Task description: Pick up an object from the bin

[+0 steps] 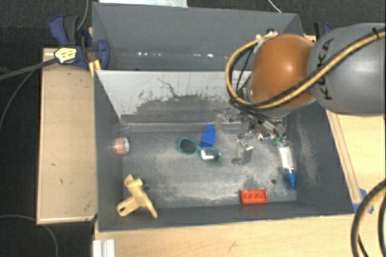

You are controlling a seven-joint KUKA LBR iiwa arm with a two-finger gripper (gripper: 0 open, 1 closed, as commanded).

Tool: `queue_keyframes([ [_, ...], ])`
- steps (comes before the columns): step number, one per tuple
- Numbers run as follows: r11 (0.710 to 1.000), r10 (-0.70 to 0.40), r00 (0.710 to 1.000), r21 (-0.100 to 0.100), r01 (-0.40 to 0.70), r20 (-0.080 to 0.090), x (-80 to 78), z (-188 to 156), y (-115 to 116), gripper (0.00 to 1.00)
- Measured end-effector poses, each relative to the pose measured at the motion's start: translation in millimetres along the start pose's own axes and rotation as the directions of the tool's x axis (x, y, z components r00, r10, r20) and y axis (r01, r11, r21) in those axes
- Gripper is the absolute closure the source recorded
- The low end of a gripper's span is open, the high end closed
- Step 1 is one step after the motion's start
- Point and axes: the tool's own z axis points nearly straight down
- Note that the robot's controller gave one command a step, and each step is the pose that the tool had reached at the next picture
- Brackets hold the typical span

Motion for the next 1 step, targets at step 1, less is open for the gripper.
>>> queue_keyframes([
  [1,0.957,0.290,0.957,0.000,-0.290,-0.002,-18.8,28.1,18.9,0.00],
])
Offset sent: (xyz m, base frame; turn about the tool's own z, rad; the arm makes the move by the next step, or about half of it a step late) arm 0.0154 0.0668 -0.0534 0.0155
